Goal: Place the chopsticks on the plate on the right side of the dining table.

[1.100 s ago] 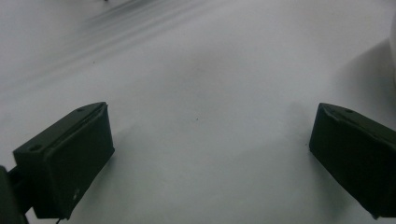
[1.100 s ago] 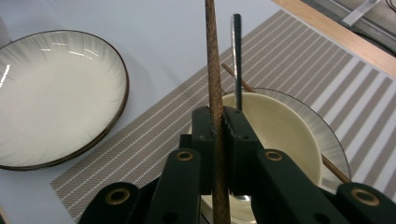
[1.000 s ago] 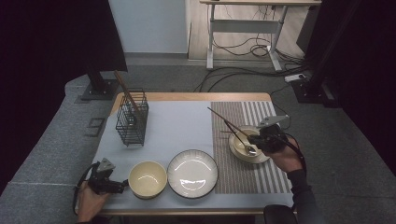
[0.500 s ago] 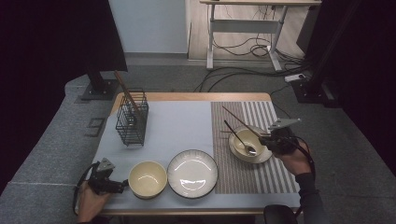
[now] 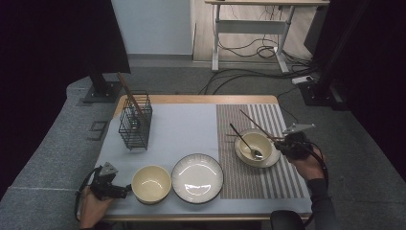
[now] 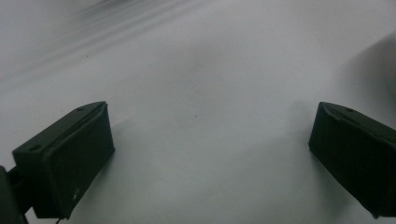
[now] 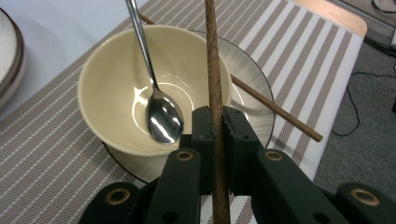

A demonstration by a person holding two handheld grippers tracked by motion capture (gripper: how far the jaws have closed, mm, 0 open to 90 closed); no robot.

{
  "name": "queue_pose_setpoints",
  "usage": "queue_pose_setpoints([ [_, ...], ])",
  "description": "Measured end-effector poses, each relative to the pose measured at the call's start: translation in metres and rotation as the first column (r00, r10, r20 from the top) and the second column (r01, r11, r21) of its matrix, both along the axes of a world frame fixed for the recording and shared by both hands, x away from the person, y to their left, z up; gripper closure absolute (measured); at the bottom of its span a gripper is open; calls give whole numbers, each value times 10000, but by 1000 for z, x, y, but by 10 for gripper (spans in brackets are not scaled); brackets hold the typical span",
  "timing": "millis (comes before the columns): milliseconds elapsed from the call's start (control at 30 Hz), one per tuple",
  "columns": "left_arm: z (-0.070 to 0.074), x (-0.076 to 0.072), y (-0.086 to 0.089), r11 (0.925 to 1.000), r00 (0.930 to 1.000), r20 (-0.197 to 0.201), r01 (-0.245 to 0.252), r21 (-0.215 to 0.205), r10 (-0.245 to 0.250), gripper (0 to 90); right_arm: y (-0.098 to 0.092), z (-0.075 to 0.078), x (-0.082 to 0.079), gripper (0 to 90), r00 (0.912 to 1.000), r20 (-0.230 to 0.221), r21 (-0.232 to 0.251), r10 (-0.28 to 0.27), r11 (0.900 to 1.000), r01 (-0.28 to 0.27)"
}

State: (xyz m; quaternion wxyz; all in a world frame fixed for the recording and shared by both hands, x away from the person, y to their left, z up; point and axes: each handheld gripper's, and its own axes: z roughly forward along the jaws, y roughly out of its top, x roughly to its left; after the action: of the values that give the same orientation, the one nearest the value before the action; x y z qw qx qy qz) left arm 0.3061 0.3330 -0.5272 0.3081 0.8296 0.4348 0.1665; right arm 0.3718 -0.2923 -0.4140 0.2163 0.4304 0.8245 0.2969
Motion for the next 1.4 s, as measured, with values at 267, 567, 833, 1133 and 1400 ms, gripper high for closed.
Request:
queue_pose_setpoints([
  [267, 0, 0, 0, 10000, 10000, 0, 1, -3, -1, 0, -8, -15, 7, 838, 9993, -80, 1, -356, 9994, 356],
  [567, 0, 0, 0, 10000, 10000, 1, 2, -2, -2, 0, -9, -29, 15, 837, 9981, -212, -116, -582, 9983, 580],
  [833, 0, 0, 0, 10000, 10000, -2, 1, -3, -1, 0, -7, -42, 18, 836, 9968, -353, -335, -712, 9970, 701],
  [1133, 0, 0, 0, 10000, 10000, -1, -2, -6, 2, 0, -8, -50, 22, 836, 9946, -556, -354, -873, 9957, 854],
  [1400, 0, 0, 0, 10000, 10000, 6, -3, -5, 3, 0, -6, -58, 24, 835, 9946, -693, -476, -776, 9961, 744],
])
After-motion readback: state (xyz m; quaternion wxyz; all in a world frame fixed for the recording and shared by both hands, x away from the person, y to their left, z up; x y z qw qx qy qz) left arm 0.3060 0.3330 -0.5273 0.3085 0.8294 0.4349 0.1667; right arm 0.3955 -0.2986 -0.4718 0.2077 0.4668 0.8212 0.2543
